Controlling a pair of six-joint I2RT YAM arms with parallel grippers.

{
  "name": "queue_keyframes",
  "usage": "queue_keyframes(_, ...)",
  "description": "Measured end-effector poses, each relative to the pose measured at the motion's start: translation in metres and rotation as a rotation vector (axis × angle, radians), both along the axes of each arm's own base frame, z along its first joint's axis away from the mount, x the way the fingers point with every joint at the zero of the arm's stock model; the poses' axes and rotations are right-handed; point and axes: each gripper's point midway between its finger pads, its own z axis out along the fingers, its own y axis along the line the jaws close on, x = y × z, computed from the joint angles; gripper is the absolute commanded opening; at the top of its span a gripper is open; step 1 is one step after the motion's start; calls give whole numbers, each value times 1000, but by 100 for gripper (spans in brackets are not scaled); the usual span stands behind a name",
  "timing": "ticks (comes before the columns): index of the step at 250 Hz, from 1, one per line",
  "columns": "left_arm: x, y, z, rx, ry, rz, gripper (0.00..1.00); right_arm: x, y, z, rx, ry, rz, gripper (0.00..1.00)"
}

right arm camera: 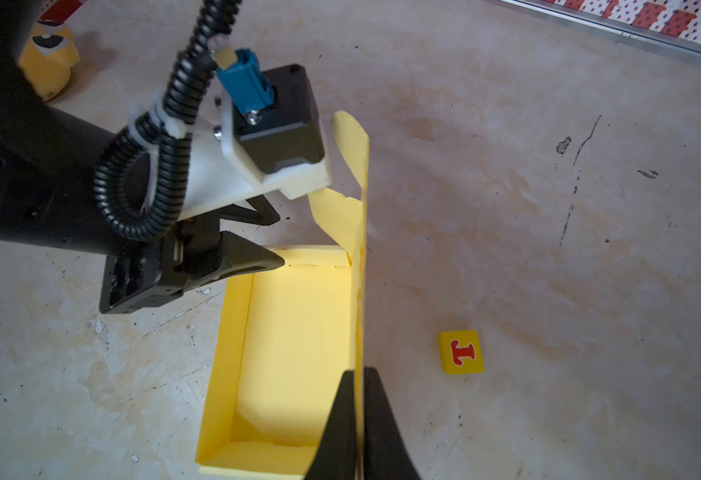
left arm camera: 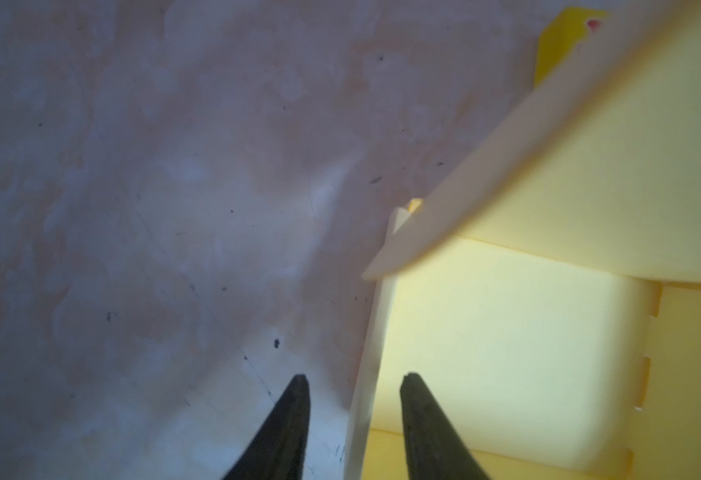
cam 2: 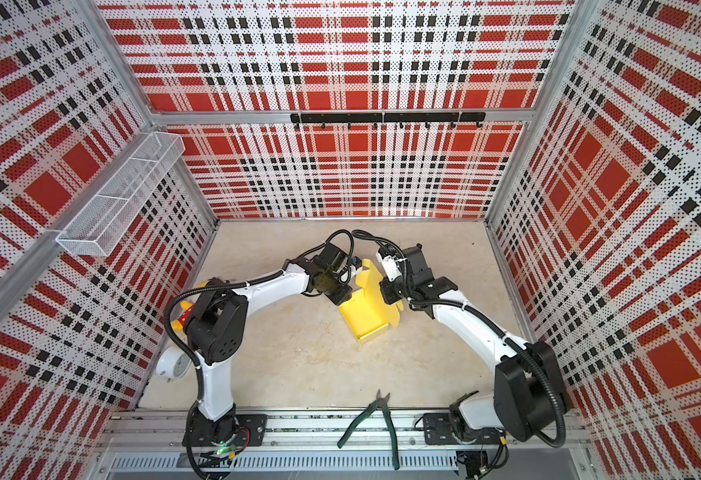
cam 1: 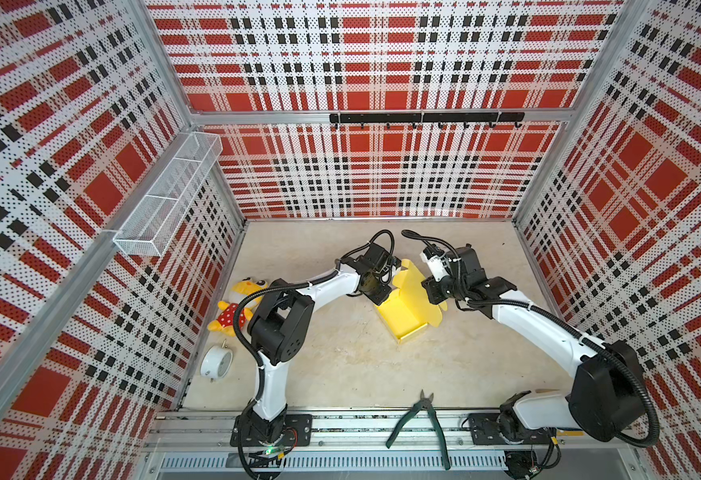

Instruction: Fold the paper box

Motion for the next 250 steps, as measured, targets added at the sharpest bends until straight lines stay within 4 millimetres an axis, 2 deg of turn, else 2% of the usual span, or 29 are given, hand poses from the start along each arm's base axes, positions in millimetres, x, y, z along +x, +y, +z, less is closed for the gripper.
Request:
queue_keyframes(49,4,3,-3,35,-5,-6,32,-2,2,-2,-17,-9,-1,8)
queue_keyframes(99,7,2,-2,53,-13,-25,34,-3,2,-1,-26,-19,-5,8)
queue_keyframes(144,4,1,-3,70,-20,-58,32,-4,0,-1,-31,-19,-9,8)
queue_keyframes(195,3,4,-4,96,-29,-87,36,-4,1,-2,-37,-21,-9,8)
queue_keyframes(250,-1,5,-5,117,-28,-116,27,-6,3,-2,-39,-22,-4,8)
